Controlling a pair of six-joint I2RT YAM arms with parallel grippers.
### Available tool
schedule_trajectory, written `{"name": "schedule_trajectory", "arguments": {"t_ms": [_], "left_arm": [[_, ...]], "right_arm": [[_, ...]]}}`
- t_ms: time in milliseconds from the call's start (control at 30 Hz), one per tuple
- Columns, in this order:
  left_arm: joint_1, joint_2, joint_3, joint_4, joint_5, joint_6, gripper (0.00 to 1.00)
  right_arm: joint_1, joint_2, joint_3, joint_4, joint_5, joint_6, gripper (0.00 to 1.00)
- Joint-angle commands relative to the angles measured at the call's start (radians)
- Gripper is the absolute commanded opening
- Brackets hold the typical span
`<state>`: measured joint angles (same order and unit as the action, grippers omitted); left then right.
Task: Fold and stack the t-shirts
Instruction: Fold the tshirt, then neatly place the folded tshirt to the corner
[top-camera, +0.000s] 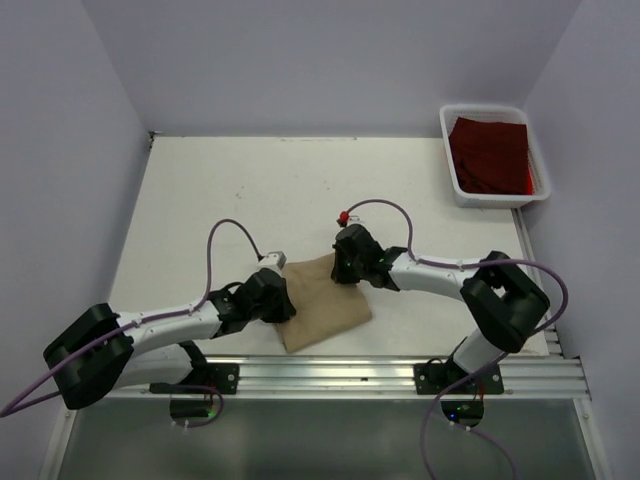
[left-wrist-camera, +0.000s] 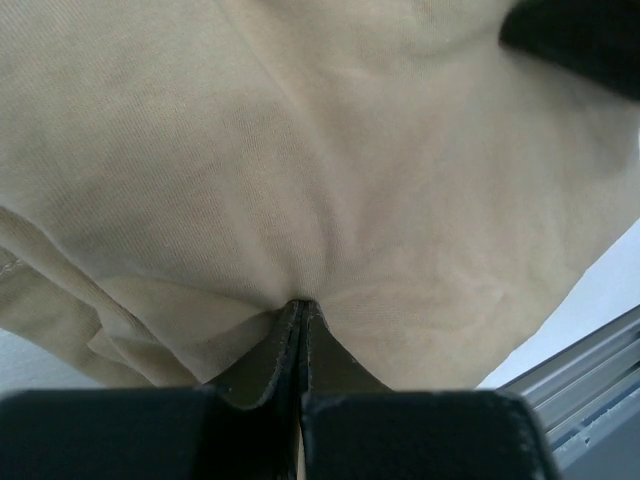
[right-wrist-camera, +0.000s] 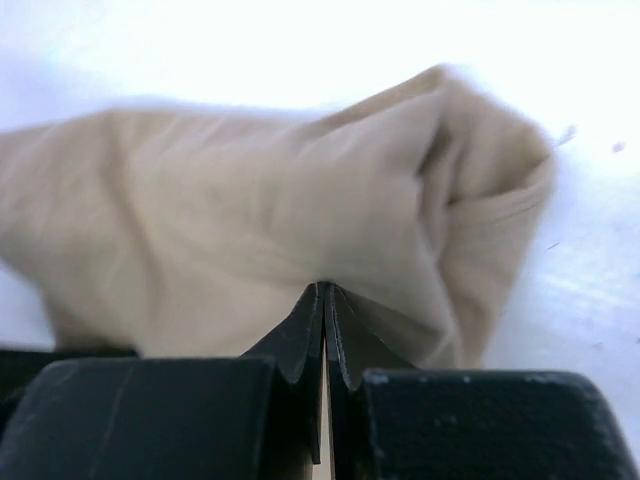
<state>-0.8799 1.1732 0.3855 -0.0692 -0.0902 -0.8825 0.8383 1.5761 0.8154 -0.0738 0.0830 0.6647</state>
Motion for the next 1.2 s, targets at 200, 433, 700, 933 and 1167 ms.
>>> {"name": "schedule_trajectory", "arguments": {"t_ms": [200,433,700,933,1167], "left_arm": [[-0.017,-0.040,-0.074,-0.127,-0.025,-0.027,0.00],[-0.019,-0.073,-0.089,-0.142,-0.032,-0.032,0.00],[-0.019,-0.151,-0.014,-0.210,-0.085,0.008,0.00],[-0.019,-0.320,0.147,-0.366,-0.203,0.030,0.10],[-0.019,-0.261,0.156,-0.543,-0.217,-0.111,0.53]], "right_arm": [[-0.202,0.211,0.198,-0.053,0.090,-0.088,0.00],[-0.254,0.285,0.287,-0.090,0.158,-0.131,0.00],[-0.258,0.020,0.232,-0.170,0.323,-0.169,0.00],[-0.257,-0.185,0.119,-0.238,0.135,-0.223,0.34],[-0.252,-0.344,-0.116,-0.176,-0.110,-0.165,0.60]]}}
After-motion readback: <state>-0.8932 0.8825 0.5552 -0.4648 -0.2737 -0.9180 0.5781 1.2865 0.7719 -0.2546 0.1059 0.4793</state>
